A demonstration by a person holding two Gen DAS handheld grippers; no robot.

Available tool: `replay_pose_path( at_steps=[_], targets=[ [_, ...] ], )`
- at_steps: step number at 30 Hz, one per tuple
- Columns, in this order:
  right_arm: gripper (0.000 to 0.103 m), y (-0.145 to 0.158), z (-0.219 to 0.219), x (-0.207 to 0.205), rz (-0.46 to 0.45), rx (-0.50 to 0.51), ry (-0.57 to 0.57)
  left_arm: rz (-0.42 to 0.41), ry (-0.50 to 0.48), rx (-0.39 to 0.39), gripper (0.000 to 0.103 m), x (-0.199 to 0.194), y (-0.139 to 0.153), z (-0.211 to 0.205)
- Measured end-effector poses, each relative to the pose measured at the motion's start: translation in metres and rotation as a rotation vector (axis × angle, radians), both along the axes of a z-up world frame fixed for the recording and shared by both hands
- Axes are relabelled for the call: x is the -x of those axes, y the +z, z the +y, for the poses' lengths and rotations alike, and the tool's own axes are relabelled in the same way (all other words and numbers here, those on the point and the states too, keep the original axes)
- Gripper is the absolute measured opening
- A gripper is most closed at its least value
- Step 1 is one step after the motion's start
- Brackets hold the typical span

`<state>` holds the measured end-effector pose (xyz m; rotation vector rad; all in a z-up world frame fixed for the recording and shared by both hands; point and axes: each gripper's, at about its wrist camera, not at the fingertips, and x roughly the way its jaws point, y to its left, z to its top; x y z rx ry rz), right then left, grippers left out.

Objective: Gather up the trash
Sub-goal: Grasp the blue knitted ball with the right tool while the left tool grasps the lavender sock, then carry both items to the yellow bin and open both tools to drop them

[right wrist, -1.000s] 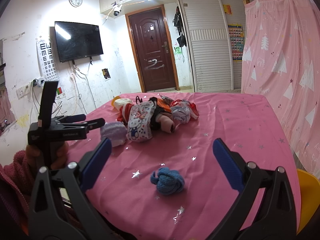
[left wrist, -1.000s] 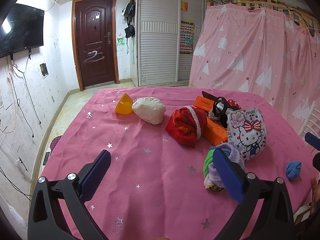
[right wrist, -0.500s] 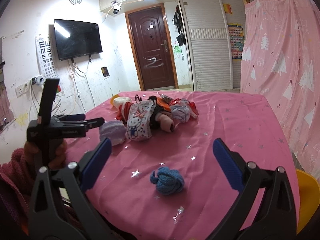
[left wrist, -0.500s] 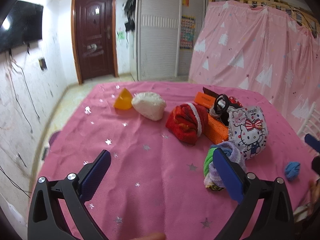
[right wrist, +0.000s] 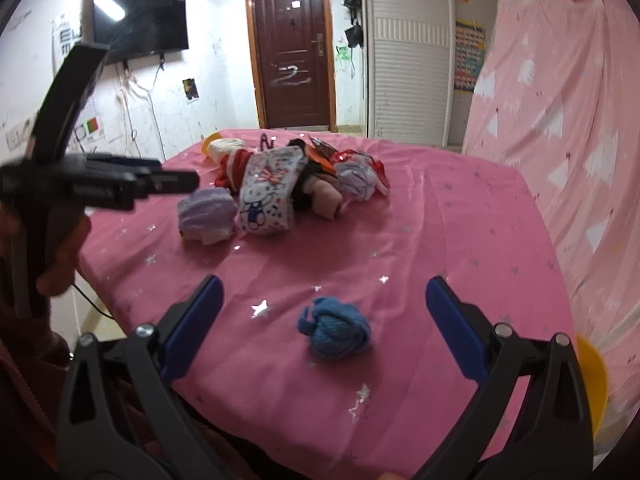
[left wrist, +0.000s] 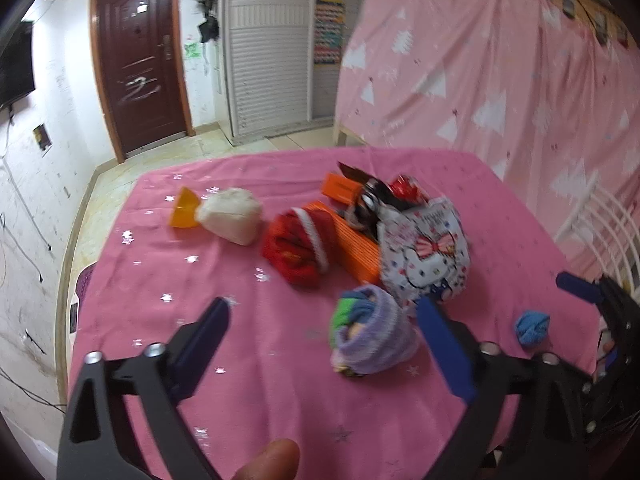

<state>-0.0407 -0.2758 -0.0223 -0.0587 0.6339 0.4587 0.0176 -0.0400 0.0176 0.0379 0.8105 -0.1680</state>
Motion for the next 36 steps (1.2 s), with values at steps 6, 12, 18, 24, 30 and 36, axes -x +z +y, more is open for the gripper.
replay_pose_path(
  at_steps=[6,12,18,24,30,36],
  targets=[
    [0.078,-0.007,-0.007,-0.006,0.059,-0.034,-0.007,0.039,-0.034,-0.046,0.071,-0.007,-0.015,-0.023],
    [0.054,-0.015,0.001,-0.01,0.097,0.005,0.016,0.086,-0.033,-0.058,0.051,-0.011,-0.03,-0.029],
    [0.031,-0.017,0.002,-0.008,0.079,0.041,0.014,0.078,-0.058,-0.047,0.035,-0.008,-0.036,-0.037],
    [0.026,-0.017,-0.003,-0.009,0.074,0.005,0.003,0.045,-0.046,-0.067,0.024,0.0,-0.032,-0.044],
    [0.026,-0.006,-0.013,-0.01,0.043,-0.034,-0.031,-0.027,-0.051,-0.06,0.024,0.013,-0.001,-0.052],
    [0.026,0.008,-0.036,-0.009,0.012,-0.054,-0.117,-0.104,-0.14,-0.069,0.024,0.024,0.035,-0.086]
  ],
)
